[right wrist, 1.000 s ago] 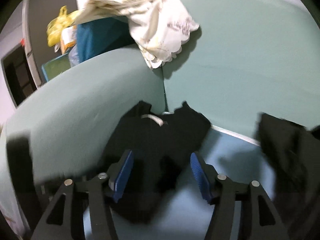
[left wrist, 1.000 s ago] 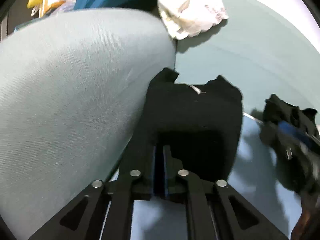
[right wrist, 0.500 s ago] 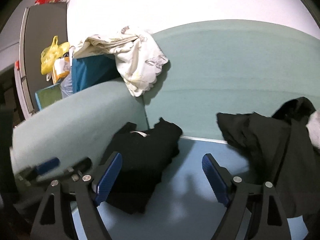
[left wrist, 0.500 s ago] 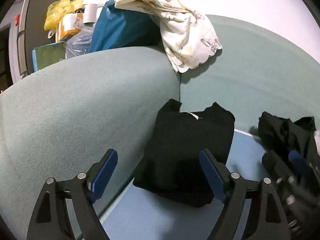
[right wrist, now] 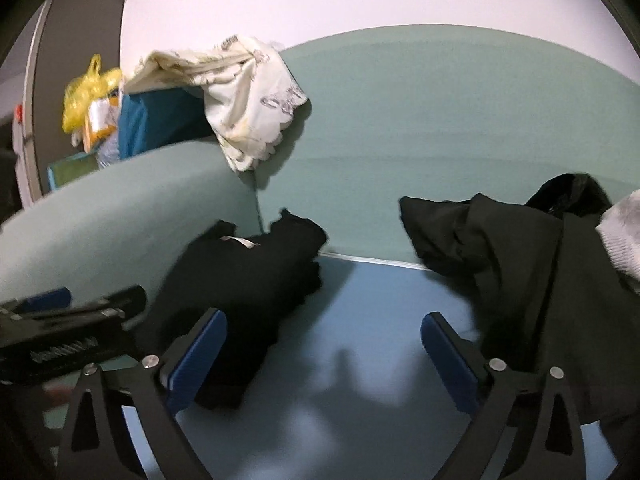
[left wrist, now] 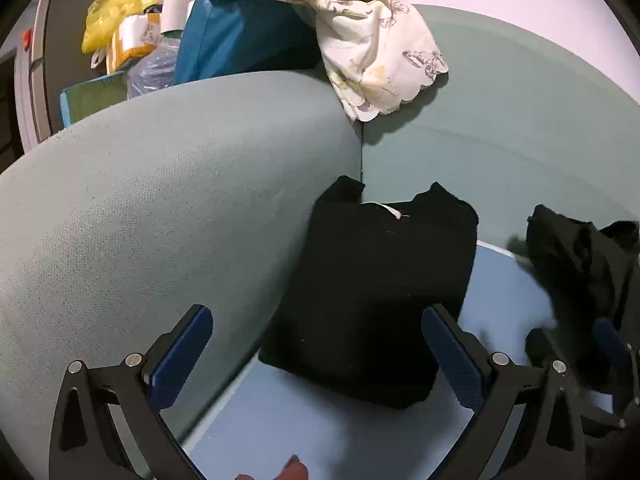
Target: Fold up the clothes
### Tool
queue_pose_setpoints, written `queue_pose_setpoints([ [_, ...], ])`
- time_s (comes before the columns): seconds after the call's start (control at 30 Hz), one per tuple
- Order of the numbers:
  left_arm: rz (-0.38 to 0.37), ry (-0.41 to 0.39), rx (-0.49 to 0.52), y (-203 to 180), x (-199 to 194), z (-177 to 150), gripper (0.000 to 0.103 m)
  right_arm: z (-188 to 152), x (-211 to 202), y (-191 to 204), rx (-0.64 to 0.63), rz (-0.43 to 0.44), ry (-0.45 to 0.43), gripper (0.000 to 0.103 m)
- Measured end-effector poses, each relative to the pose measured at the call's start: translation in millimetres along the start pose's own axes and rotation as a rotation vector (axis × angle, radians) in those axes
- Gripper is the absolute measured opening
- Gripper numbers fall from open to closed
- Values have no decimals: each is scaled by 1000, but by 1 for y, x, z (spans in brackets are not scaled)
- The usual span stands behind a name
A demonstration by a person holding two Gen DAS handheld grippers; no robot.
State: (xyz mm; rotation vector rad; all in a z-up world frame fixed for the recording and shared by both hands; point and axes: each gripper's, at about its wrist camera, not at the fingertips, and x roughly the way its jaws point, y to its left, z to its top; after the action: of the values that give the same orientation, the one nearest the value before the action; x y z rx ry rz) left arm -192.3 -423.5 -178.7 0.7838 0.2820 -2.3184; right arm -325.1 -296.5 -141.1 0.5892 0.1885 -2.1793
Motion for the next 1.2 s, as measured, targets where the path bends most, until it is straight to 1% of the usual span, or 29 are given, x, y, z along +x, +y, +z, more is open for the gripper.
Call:
queue_pose_setpoints([
  [0.03,4,-1,5,-2,0,0,103,-3,-8,-1,-10,-19,3,103],
  [0.07,9,-1,9,-4,0,-1,103,-9,-24,-5,-19,-38,6,103],
  [0.13,12,1,18,-6,0,-2,103,-11,-16,-9,-15,-55,12,103],
  [0.2,12,3,23,-9,1,-2,103,-16,-19,-17,4,-59,18,103],
  [0.27,13,-1,27,-10,1,-2,103,-5,9,-18,24,-60,23,103],
  [0.3,14,-3,28,-10,1,-2,103,-9,3,-21,29,-61,24,103],
  [0.37,1,-11,30,-11,0,-3,103,-2,19,-23,44,-72,30,103],
  [0.4,-1,-22,35,-12,-1,-3,103,-14,-1,-30,49,-76,32,103],
  [0.43,3,-31,45,-13,-3,-3,101,-19,-8,-35,55,-77,33,103],
  [0.47,8,-40,55,-15,-4,-4,96,-17,-4,-36,59,-75,33,103],
  [0.5,10,-48,63,-16,-6,-4,74,-17,-11,-38,62,-70,31,103],
  [0.53,-11,-37,51,-14,-4,-4,46,-13,-8,-38,64,-64,28,103],
  [0.57,-33,-27,39,-12,-2,-3,33,-8,0,-36,66,-58,25,103],
  [0.6,-51,-17,28,-11,0,-3,12,-3,6,-35,65,-55,19,103],
  [0.63,-42,-13,29,-11,2,-3,3,-4,-2,-37,60,-55,14,103],
  [0.67,-32,-10,30,-10,3,-4,2,-9,-14,-40,54,-56,8,103],
  [0.7,-24,-8,34,-10,4,-4,1,-8,-16,-39,48,-57,3,103],
  [0.8,-65,19,25,-8,8,-5,0,-10,-22,-39,35,-46,-6,103],
  [0.83,-70,23,17,-7,9,-4,0,-6,-16,-37,31,-31,-7,103],
  [0.9,-78,32,1,-5,11,-4,0,-7,-16,-33,34,-2,-6,103],
  [0.97,-84,51,-33,1,15,-3,0,-9,-16,-32,39,12,4,103],
  [1.1,-164,106,-147,26,30,-2,0,-8,-4,-29,59,9,17,103],
  [1.13,-178,112,-166,29,35,-2,0,-9,2,-30,82,19,26,103],
  [1.2,-171,112,-173,30,41,-3,0,-12,14,-34,141,50,51,103],
])
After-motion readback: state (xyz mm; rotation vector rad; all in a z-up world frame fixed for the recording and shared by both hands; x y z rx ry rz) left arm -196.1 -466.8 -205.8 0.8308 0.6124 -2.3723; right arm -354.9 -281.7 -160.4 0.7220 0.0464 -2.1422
